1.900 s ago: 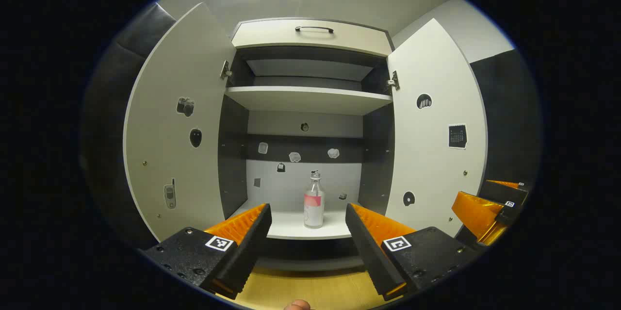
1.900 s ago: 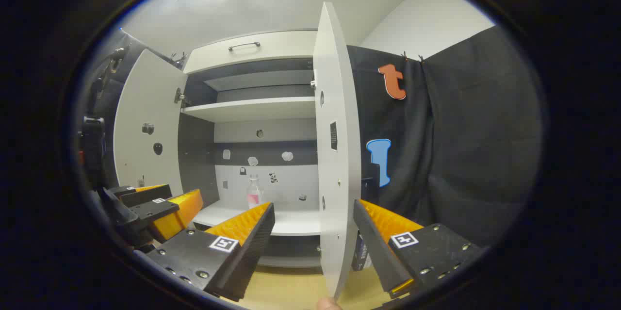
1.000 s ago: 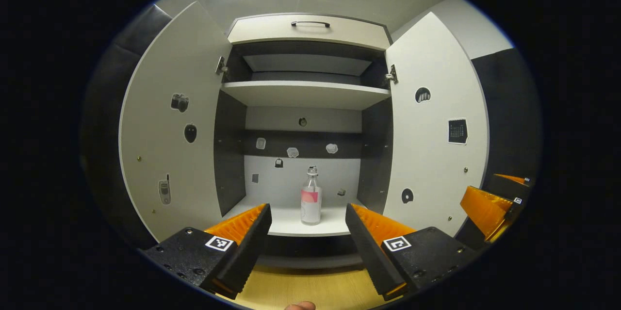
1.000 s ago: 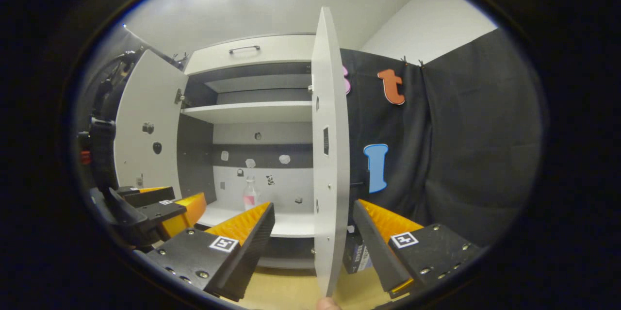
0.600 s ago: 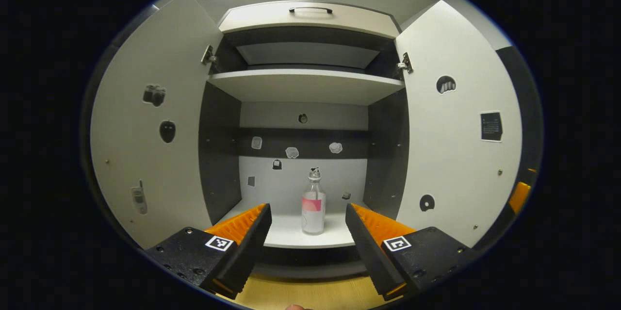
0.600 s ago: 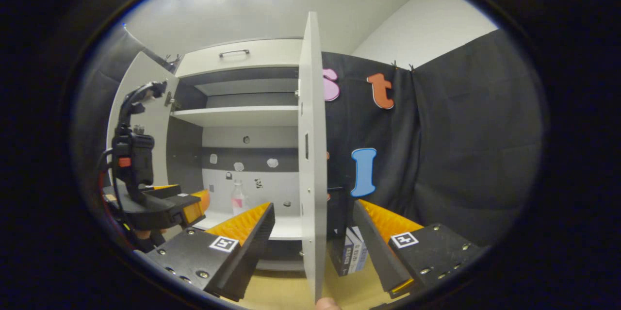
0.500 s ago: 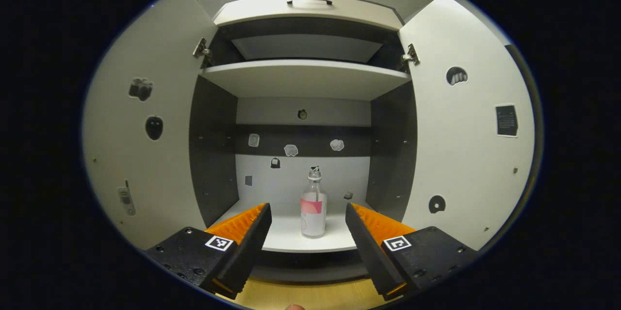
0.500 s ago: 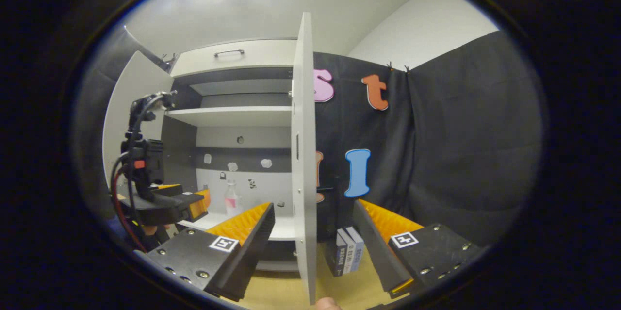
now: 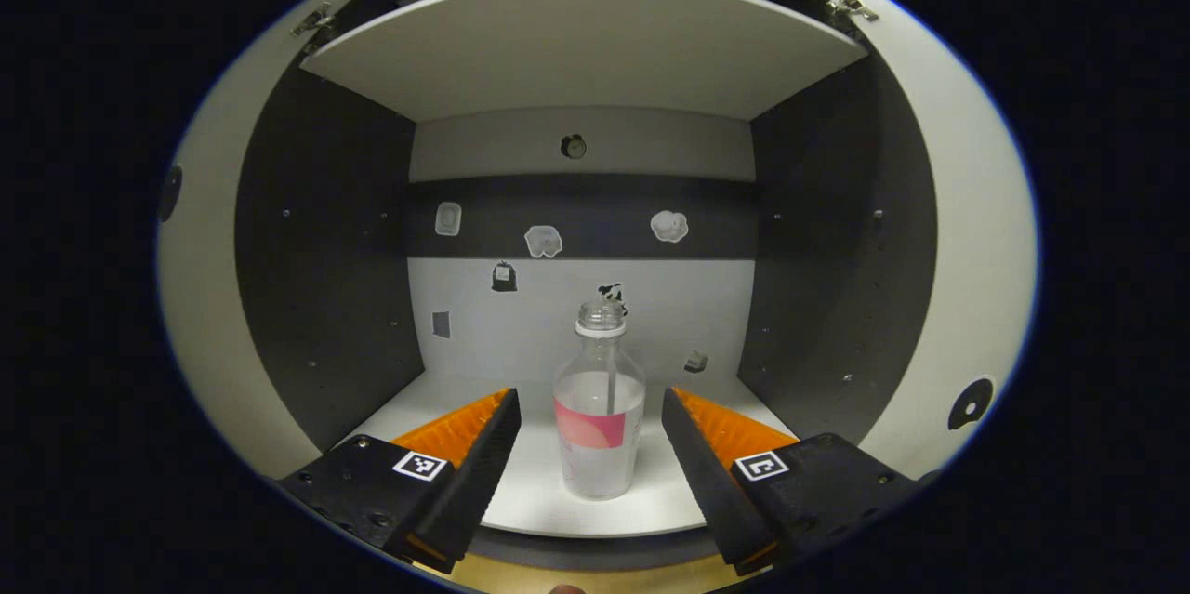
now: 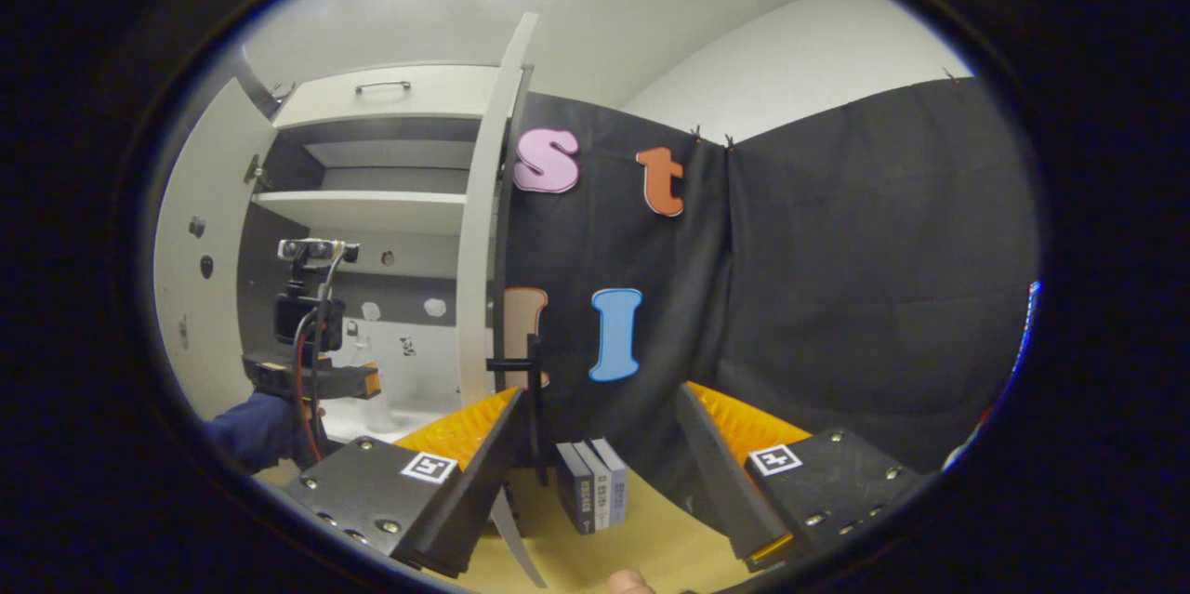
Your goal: Grasp the bottle in the cabinet with the left hand and place it on the coaster, then close the right door with the right hand and the left door with the left hand.
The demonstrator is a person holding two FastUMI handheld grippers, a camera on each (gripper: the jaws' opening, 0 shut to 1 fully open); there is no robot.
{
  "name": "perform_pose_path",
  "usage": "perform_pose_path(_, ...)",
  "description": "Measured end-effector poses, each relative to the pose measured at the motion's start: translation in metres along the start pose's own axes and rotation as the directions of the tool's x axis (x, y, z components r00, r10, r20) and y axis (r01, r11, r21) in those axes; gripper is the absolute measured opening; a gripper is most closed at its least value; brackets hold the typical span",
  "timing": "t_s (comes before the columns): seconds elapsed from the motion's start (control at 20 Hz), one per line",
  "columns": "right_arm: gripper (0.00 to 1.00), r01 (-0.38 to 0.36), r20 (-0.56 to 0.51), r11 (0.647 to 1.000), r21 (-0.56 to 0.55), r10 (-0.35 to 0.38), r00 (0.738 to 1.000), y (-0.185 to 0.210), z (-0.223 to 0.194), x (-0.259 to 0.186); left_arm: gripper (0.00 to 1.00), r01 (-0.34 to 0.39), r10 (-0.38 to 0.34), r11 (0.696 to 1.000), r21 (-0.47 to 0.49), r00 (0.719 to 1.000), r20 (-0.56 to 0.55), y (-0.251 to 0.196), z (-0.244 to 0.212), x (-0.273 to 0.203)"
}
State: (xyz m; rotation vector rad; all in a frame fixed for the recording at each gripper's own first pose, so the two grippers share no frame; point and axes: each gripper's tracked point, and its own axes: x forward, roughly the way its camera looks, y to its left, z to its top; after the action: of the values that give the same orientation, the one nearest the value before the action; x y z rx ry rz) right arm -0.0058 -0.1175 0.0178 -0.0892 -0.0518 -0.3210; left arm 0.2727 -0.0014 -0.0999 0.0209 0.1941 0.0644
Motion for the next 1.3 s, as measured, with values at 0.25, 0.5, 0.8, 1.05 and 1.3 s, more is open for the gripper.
perform_pose_path(0.25,0.98,0.039,-0.015,0.999,-0.018,-0.039,0.999,-0.007,-0.006,0.009,0.96,-0.015,0.016,1.0,0.007,0.999,-0.038,-0.001,-0.012,0.033)
perform_pose_path(0.5,0.98,0.039,-0.025,0.999,-0.016,-0.039,0.999,-0.009,-0.01,0.01,0.78,-0.028,0.029,0.999,0.041,0.999,-0.038,0.002,-0.013,0.041)
perform_pose_path(0.8,0.99,0.025,-0.019,1.0,0.002,-0.024,1.0,-0.008,-0.008,0.006,0.78,0.002,-0.001,1.0,0.028,0.999,-0.045,0.002,-0.013,0.028)
perform_pose_path(1.05,0.98,-0.002,-0.019,1.0,0.008,0.002,1.0,-0.006,-0.008,-0.004,0.78,0.07,-0.07,0.997,0.024,0.998,-0.005,-0.004,-0.002,-0.011)
perform_pose_path(1.3,0.99,-0.04,-0.013,0.999,0.028,0.041,0.999,-0.004,-0.006,-0.02,0.78,0.143,-0.142,0.99,-0.005,0.99,0.011,-0.004,0.0,-0.062)
